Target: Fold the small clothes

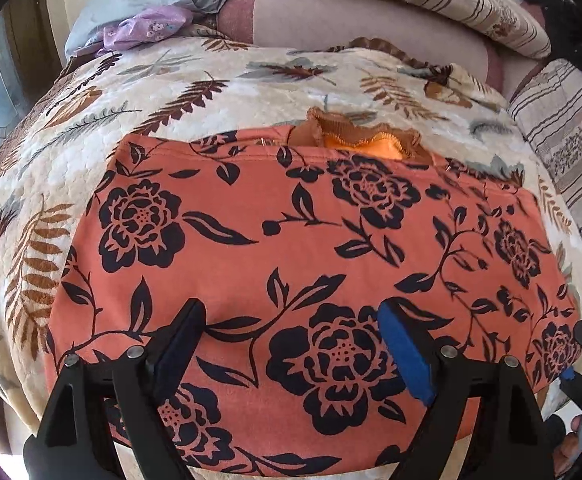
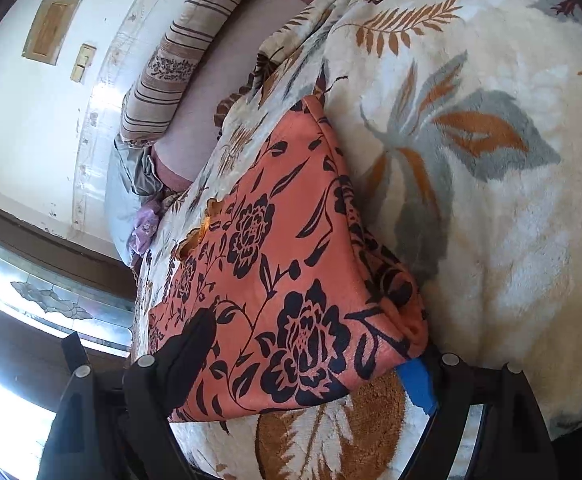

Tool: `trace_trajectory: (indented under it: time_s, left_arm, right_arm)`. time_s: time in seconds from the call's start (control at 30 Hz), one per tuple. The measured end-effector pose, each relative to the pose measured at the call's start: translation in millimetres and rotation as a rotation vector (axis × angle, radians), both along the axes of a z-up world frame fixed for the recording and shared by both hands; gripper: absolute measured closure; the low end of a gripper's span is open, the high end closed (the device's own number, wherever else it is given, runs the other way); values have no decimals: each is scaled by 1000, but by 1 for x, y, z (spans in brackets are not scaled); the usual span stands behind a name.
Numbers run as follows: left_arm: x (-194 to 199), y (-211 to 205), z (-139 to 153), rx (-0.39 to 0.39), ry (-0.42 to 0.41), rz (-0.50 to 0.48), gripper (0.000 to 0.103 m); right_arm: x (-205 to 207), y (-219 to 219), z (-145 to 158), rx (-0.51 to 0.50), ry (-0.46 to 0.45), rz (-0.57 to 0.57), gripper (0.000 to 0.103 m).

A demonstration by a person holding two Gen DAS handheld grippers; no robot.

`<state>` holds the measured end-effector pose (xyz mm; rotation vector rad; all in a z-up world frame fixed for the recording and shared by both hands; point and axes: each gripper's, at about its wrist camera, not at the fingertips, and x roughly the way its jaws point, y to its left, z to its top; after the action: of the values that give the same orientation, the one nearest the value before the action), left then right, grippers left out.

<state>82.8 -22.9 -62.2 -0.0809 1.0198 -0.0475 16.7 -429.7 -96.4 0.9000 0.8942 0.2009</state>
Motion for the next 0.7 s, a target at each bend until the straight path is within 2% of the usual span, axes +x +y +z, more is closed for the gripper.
trace_trajectory:
  time_s: [0.1,0.13,0.2,0.27,0.33,0.4,0.5,0.57,0.6,0.63,0.7]
  left_arm:
    - [-4,6,5,-14,-57,6,15]
    - [-1,7,-2,-10,-41,8,14]
    - [9,9,-25,19,49,1,11]
    - [5,3,-22,72,0,-42,10]
    - [5,4,-15,56,35,-45,10]
    - [-1,11,-5,17,-5,-30,10]
    - [-13,20,-3,50,-87,3,10]
    - [-1,17,-32,116,14,-45,7]
    - [-3,13,-36,157,-44,-78,2]
    - [-2,10,-35,183,-56,-99,1]
    - [3,14,-31,153,-28,-103,2]
  right_arm:
    - [2,0,0,5,5,-2,17]
    - [2,1,0,2,8,-4,17]
    - [4,2,0,-5,20,-6,17]
    - [6,1,0,-4,35,-7,17]
    - [9,0,0,9,53,-9,17]
    - [12,-1,0,17,70,-10,17]
    - [15,1,1,-3,93,-14,17]
    - [18,6,3,-57,105,-2,19]
    - [20,10,5,-103,120,7,28]
    - [22,12,6,-151,144,4,51]
    - [26,10,4,-191,194,-4,78]
